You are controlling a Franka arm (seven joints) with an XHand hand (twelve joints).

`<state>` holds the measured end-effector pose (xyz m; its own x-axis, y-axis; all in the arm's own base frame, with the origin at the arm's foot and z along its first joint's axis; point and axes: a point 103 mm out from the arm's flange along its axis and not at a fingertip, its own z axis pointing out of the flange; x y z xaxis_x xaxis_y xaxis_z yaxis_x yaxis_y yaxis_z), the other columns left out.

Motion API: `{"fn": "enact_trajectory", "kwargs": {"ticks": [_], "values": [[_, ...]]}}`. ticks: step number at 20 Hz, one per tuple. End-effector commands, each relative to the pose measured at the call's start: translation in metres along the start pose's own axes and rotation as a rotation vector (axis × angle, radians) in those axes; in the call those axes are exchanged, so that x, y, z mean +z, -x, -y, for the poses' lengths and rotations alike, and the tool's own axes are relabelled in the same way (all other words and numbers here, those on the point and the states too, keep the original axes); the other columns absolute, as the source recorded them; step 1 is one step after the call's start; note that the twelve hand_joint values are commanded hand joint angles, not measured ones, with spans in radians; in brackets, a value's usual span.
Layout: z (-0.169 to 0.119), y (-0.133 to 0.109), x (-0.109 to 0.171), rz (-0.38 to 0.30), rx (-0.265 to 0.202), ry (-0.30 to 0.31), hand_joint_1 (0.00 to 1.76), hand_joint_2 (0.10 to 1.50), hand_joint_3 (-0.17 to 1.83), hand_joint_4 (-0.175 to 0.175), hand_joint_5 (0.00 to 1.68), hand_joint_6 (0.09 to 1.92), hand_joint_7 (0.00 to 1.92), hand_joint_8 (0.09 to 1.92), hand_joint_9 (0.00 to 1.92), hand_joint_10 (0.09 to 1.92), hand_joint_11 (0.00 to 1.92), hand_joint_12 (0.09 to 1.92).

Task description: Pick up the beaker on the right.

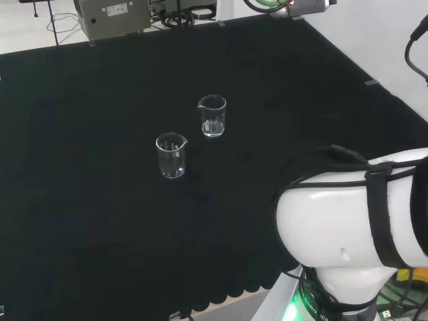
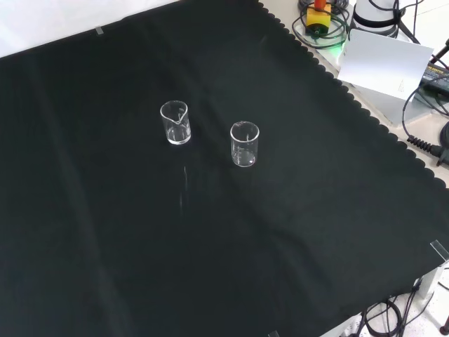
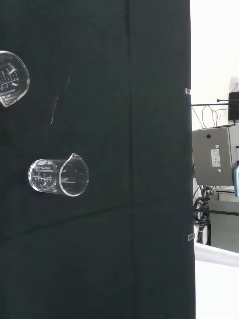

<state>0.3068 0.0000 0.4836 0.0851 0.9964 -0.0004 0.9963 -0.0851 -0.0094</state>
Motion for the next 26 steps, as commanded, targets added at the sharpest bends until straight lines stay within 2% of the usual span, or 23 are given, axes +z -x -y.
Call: {"fn": "enact_trajectory", "kwargs": {"ticks": [1, 4, 13, 22, 26], "values": [[0.000, -0.001, 0.000, 0.007, 0.002, 0.009, 0.22, 1.25, 0.10, -0.018, 0.27, 0.09, 0.10, 0.09, 0.28, 0.09, 0.00, 1.22], [0.000, 0.001, 0.000, 0.008, 0.003, 0.009, 0.10, 1.35, 0.15, -0.013, 0.29, 0.09, 0.09, 0.09, 0.28, 0.09, 0.00, 1.22], [-0.004, 0.001, 0.007, 0.006, 0.021, -0.007, 0.09, 1.36, 0.15, -0.013, 0.29, 0.09, 0.09, 0.09, 0.28, 0.09, 0.00, 1.22], [-0.027, 0.021, 0.049, -0.035, 0.090, -0.061, 0.11, 1.36, 0.15, -0.014, 0.30, 0.09, 0.09, 0.09, 0.28, 0.09, 0.00, 1.22], [-0.050, 0.025, 0.069, -0.049, 0.099, -0.074, 0.12, 1.35, 0.14, -0.014, 0.30, 0.09, 0.09, 0.09, 0.28, 0.09, 0.00, 1.22]]}}
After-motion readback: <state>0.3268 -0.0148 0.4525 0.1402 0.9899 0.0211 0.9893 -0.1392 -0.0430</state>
